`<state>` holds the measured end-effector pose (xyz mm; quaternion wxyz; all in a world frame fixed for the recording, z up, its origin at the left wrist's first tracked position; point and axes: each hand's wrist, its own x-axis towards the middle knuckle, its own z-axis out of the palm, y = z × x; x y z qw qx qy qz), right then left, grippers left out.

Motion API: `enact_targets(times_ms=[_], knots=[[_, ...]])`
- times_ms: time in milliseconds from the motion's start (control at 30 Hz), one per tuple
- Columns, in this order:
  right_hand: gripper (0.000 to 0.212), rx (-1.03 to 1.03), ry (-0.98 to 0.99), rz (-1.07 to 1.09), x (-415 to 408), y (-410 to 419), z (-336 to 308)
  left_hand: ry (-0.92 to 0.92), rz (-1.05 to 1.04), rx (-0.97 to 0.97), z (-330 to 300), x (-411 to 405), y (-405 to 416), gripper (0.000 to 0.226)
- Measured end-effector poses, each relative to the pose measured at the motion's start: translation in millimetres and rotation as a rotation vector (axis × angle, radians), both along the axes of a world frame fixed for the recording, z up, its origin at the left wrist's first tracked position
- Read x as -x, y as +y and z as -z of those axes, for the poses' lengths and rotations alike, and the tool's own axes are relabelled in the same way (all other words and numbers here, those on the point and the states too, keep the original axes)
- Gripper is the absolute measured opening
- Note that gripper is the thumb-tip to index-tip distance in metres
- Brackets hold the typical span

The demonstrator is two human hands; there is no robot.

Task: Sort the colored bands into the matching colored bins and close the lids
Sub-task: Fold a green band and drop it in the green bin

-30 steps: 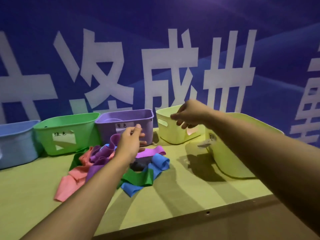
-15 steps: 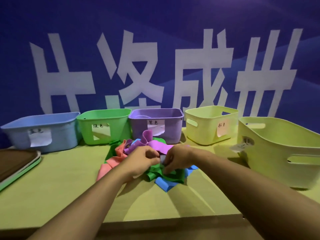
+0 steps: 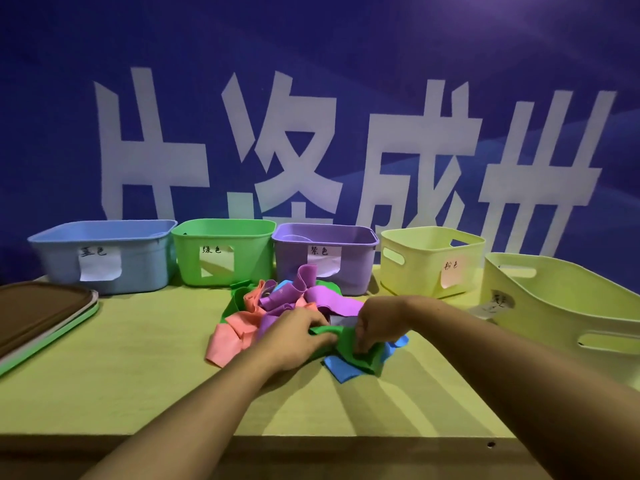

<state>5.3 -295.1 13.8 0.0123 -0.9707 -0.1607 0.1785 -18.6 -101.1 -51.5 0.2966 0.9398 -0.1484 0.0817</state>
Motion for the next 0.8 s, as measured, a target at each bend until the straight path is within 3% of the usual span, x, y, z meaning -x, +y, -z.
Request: enact_targets(times_ms=[133,200,300,367,467,600,800], knots=[[0.03,-0.244,0.028,0.085,7.4,-7.8,-5.5,0.021,0.019,0.17,-4.8,-5.4,3.7,0.038],[0.021,-0.491,0.127,0.136,8.7,-13.3,-13.3,0.037,0.023,0.252,-6.2,-8.2,5.1,0.055],[0.004,-0.969,0.236,0.098,8.6,-16.7,-32.7,0.132,-0.009,0.555,-8.9,-10.2,8.9,0.067],[0.014,-1.244,0.239,0.073,9.5,-11.9,-48.6,0.224,-0.022,0.773,-15.2,-8.6,8.1,0.058],[0.027,-1.495,0.16,0.084,15.7,1.0,-71.0,0.277,-0.04,1.081,-30.8,-1.7,3.8,0.044],[0.037,-1.493,0.004,0.056,15.5,13.9,-87.9,0.307,0.054,1.131,-45.7,7.9,1.1,0.044],[0.022,-1.418,-0.311,0.049,19.0,28.4,-109.4,0.041,0.08,0.998,-72.0,7.8,-5.8,0.068]])
